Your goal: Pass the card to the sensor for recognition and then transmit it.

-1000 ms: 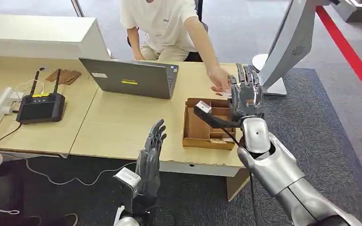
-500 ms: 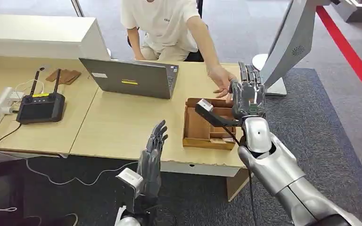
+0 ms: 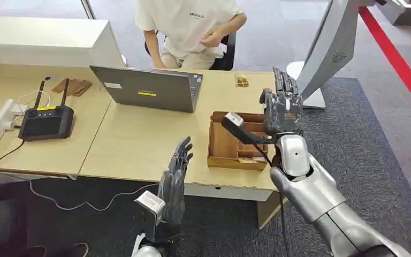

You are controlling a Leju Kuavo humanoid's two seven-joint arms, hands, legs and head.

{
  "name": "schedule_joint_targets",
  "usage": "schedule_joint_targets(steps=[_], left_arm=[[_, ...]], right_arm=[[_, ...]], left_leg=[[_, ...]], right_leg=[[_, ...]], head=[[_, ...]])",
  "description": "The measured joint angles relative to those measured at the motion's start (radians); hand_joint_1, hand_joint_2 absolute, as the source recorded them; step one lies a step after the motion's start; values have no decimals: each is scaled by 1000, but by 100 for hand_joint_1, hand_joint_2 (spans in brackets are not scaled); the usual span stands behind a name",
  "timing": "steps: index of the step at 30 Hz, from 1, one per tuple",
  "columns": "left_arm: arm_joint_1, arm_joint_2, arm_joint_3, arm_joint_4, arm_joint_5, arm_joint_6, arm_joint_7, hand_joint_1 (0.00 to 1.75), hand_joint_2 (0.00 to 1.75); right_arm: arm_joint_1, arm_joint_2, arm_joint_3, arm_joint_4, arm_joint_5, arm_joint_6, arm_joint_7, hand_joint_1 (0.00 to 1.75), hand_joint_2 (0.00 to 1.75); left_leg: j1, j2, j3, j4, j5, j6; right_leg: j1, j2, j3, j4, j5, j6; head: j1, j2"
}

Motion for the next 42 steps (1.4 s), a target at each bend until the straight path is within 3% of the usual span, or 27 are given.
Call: schedule_joint_targets(steps=[5,11,18,34,42], left_arm=[[17,3,12,-5,-51,0,8,0,0],[81,16,68,-43,-133,0,19,0,0],[142,26,123,-82,-159,0,18,0,0],[187,25,166,-117,-168,0,-3,0,0],[193,24,171,-126,-174,0,3,0,0]], right_arm=[[94,-35,-30,-79,6,-6,4,175,175],[235,-117,-101,-156,-42,-37,6,175,175],[320,-177,-143,-203,-72,-47,-3,175,175],[339,-208,-146,-175,-103,-33,-18,175,175],[320,-195,-131,-124,-132,66,-39,175,175]], left_leg=[[0,0,0,0,0,0],[0,0,0,0,-1,1],[0,0,0,0,-1,1],[0,0,-1,0,-1,1],[0,-1,-1,0,-1,1]], right_leg=[[0,0,0,-1,0,0],[-1,0,0,-1,-1,1],[-1,0,0,-1,-1,1],[-1,0,0,-1,-1,1],[-1,0,0,0,-1,1]], head=[[0,0],[0,0],[0,0],[0,0],[0,0]])
